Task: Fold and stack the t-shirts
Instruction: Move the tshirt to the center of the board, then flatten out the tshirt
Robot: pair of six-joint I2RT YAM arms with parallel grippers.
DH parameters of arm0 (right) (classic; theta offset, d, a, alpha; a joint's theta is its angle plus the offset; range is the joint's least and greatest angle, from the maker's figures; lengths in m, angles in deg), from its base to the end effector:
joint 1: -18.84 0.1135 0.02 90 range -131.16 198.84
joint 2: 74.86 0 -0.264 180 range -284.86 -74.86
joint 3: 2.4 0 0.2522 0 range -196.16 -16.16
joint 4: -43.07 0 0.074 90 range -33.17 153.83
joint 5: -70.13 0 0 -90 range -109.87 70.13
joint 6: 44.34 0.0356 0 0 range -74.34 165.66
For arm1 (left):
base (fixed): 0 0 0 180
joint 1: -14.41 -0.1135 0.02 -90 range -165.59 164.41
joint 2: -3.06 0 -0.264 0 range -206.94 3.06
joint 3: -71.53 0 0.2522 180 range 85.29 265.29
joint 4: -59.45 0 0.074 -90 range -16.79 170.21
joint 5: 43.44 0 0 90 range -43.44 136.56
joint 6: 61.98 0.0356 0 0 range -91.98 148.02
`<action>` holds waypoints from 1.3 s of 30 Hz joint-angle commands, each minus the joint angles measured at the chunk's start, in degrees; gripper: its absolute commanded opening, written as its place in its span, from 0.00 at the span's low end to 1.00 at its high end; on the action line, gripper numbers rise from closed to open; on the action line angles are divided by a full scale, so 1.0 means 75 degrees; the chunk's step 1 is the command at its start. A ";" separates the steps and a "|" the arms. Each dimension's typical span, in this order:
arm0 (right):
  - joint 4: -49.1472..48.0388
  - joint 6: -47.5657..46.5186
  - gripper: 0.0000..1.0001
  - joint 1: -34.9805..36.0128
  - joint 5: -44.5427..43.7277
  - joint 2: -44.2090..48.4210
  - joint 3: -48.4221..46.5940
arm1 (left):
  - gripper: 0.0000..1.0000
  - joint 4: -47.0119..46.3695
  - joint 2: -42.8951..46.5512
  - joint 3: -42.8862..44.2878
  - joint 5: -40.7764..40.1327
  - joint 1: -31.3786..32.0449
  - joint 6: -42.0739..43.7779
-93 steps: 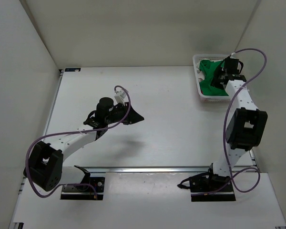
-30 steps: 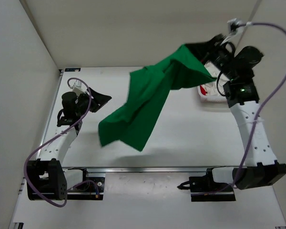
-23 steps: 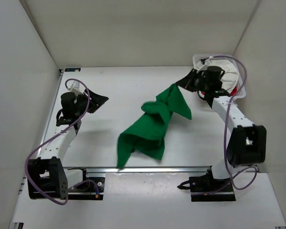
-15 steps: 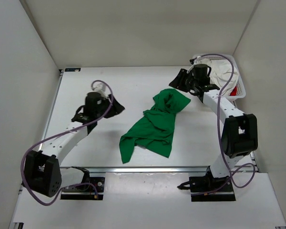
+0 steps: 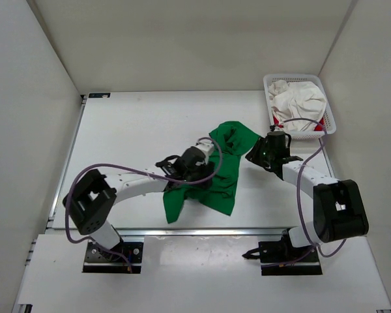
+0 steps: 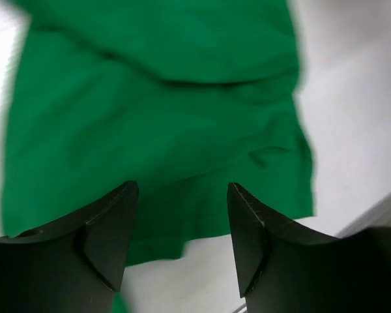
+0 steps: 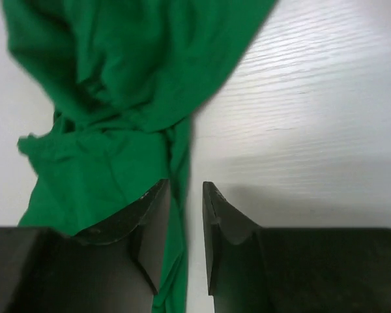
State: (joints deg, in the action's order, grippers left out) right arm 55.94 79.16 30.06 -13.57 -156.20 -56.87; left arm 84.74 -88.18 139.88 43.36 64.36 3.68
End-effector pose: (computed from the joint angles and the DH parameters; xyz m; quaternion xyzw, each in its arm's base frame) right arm 0.2830 0.0601 0.1906 0.1518 0.8915 0.2073 0.3732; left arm 0.2146 -0.2522 0.1977 0.1972 0.9128 -0.1946 0.3001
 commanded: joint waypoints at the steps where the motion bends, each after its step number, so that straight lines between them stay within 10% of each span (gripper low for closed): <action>1: -0.1053 0.0058 0.30 -0.0149 -0.0792 -0.0250 -0.0126 | 0.69 -0.0306 -0.0324 0.0630 -0.0393 0.0475 0.0257; 16: -0.0457 -0.0001 0.36 -0.0161 -0.1849 -0.3122 -0.2434 | 0.64 -0.0529 -0.2213 0.1733 0.0122 0.0628 0.0351; 20: -0.0397 0.0186 0.24 -0.0242 -0.1720 -0.3346 -0.2599 | 0.24 -0.0600 -0.2272 0.1698 0.0134 0.0535 0.0257; 25: -0.0280 0.0128 0.00 -0.0348 -0.1591 -0.3475 -0.2751 | 0.00 -0.0647 -0.2132 0.1629 0.0052 0.0324 0.0081; 39: 0.0445 -0.1135 0.00 0.0401 -0.2820 0.0470 -0.2868 | 0.00 -0.0377 0.1088 0.1617 0.1140 -0.1480 -0.0504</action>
State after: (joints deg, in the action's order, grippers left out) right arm 57.76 75.11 30.96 -29.35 -159.87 -74.96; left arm 81.99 -87.90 150.79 48.24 56.50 1.54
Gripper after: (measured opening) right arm 0.007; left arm 0.015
